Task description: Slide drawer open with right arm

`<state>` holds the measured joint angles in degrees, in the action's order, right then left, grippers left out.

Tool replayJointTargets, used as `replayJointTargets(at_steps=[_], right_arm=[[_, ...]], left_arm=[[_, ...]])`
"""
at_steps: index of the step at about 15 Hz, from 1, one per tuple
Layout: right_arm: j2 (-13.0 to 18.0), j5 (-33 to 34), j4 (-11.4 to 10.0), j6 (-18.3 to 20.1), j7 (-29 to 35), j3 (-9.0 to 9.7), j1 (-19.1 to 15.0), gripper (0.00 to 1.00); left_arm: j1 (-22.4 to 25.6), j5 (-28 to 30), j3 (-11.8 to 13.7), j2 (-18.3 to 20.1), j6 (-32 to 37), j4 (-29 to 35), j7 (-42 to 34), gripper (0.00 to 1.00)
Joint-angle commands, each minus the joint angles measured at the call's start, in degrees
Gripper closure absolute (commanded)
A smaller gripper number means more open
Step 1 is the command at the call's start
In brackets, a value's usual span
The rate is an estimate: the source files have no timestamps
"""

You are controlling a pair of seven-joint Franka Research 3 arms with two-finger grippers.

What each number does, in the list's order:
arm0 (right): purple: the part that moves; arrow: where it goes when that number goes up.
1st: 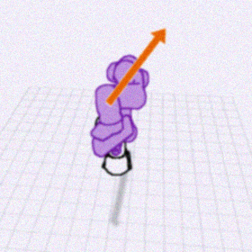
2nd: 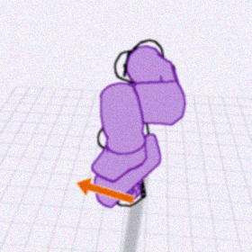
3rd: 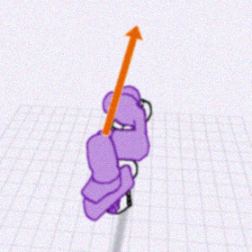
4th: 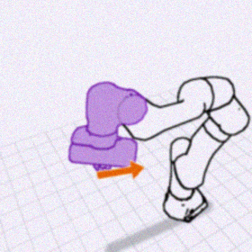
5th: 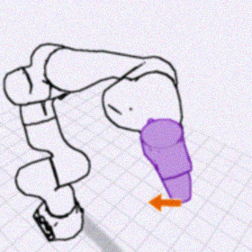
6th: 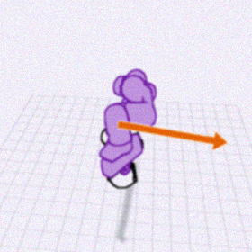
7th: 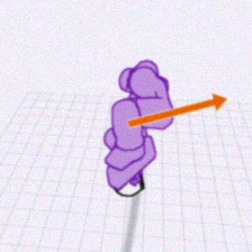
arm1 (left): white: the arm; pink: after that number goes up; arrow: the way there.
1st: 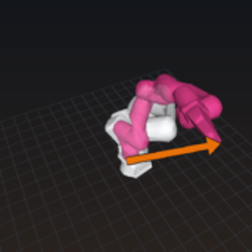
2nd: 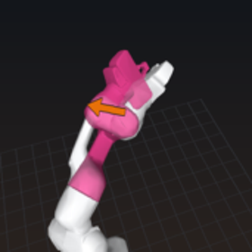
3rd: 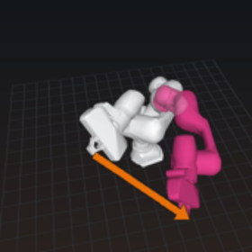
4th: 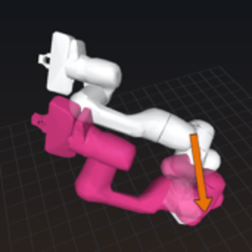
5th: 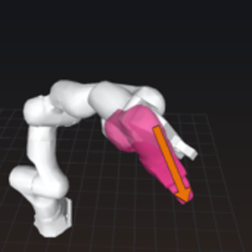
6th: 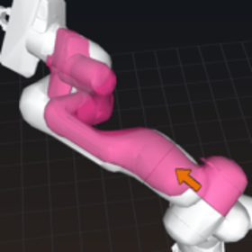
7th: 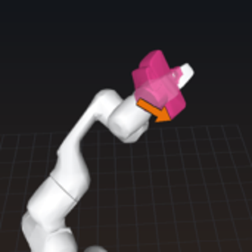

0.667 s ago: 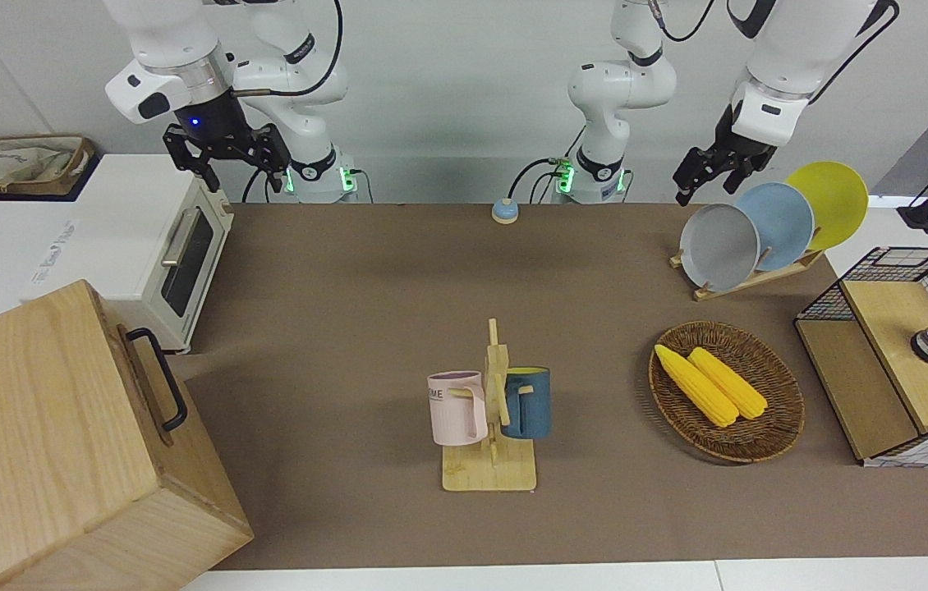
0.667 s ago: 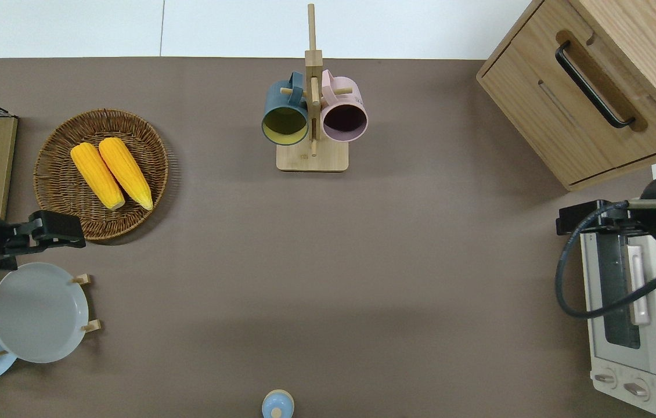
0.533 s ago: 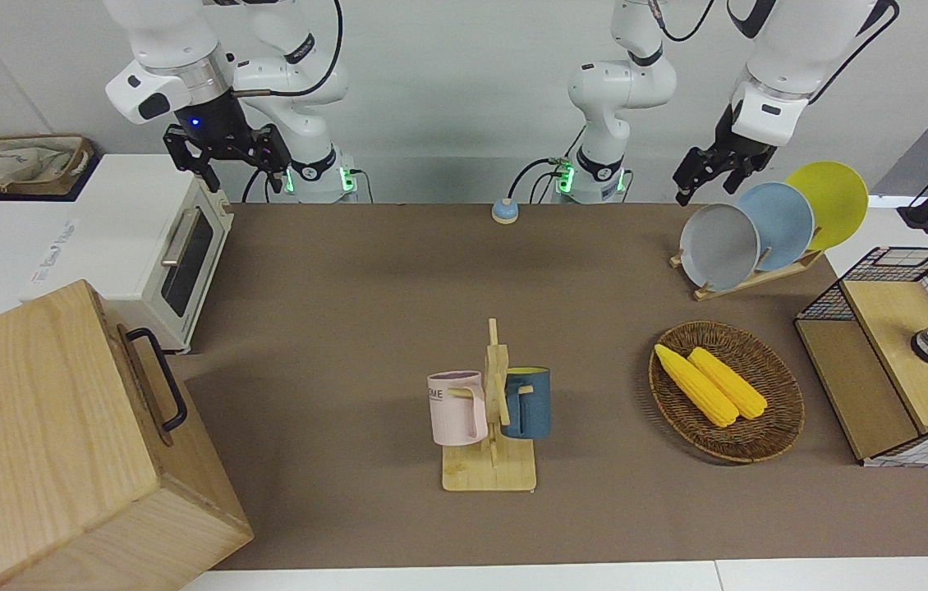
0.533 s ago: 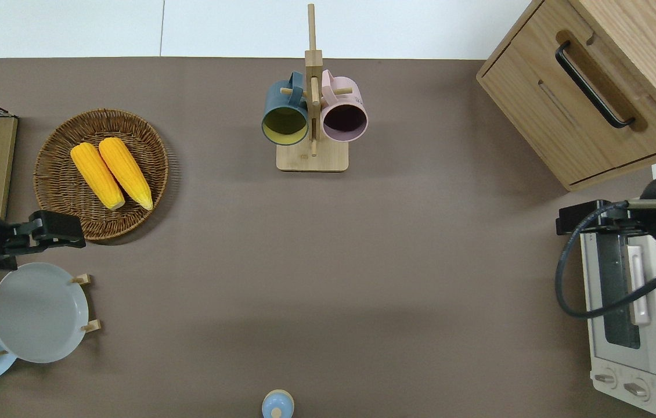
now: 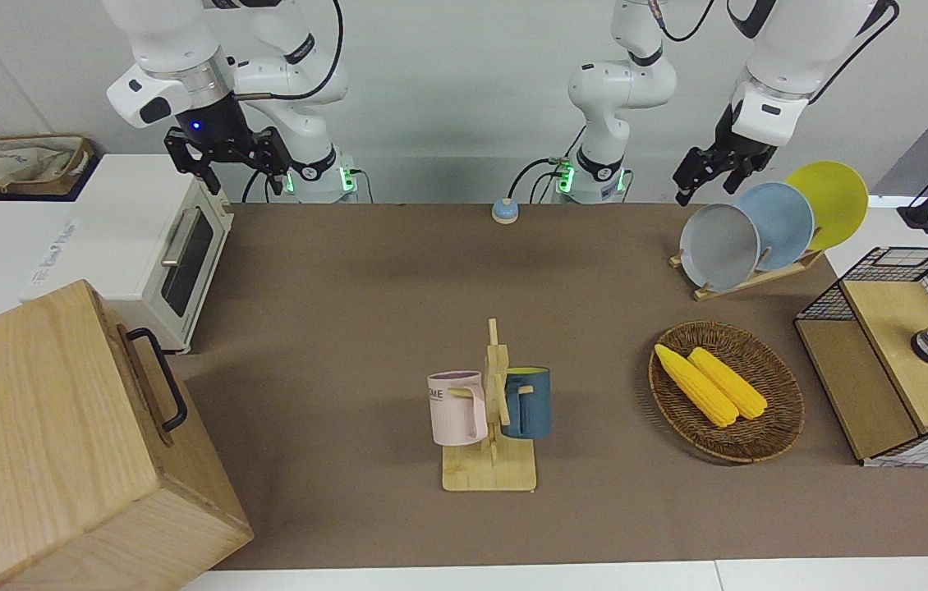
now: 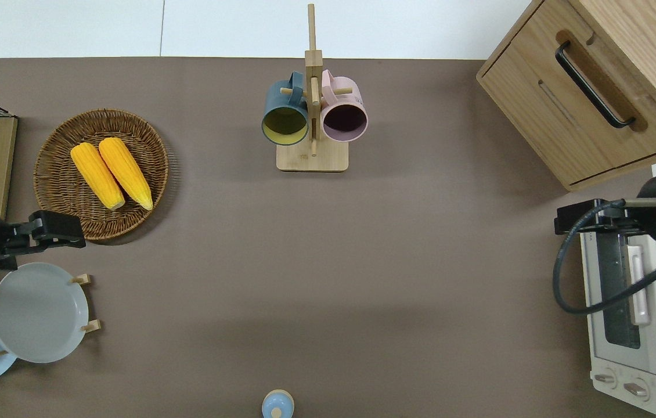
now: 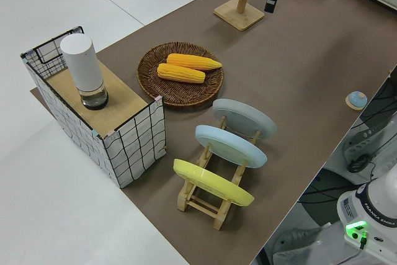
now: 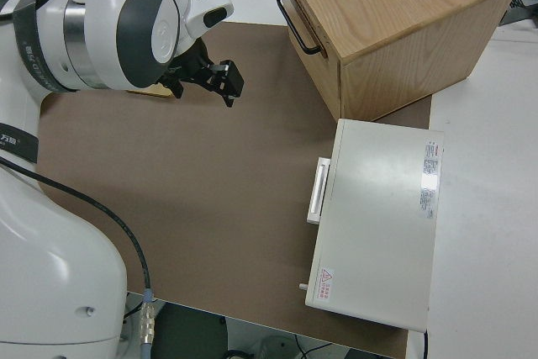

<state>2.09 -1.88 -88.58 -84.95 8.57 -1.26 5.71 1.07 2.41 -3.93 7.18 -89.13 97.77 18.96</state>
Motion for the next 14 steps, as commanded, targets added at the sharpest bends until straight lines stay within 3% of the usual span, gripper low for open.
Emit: replayJointTargets(at_steps=[1, 9, 12, 14], right_arm=[[-0.68, -1.19, 0.95, 0.48, 0.31, -0.06, -0.35, 0.009], [-0.68, 3.27, 0.95, 0.22, 0.22, 0.12, -0.18, 0.009], [-0.68, 10.47, 0.95, 0.13, 0.48, 1.79, 1.23, 0.009], [-0.68, 15.74, 0.95, 0.13, 0.92, 4.41, 1.67, 0.009]], left_arm=[[-0.01, 0.05, 0.24, 0.47, 0.89, -0.21, -0.42, 0.01], [-0.01, 0.05, 0.24, 0.47, 0.89, -0.21, -0.42, 0.01], [-0.01, 0.05, 0.24, 0.47, 0.97, -0.21, -0.42, 0.01], [-0.01, 0.05, 0.24, 0.47, 0.97, -0.21, -0.42, 0.01]])
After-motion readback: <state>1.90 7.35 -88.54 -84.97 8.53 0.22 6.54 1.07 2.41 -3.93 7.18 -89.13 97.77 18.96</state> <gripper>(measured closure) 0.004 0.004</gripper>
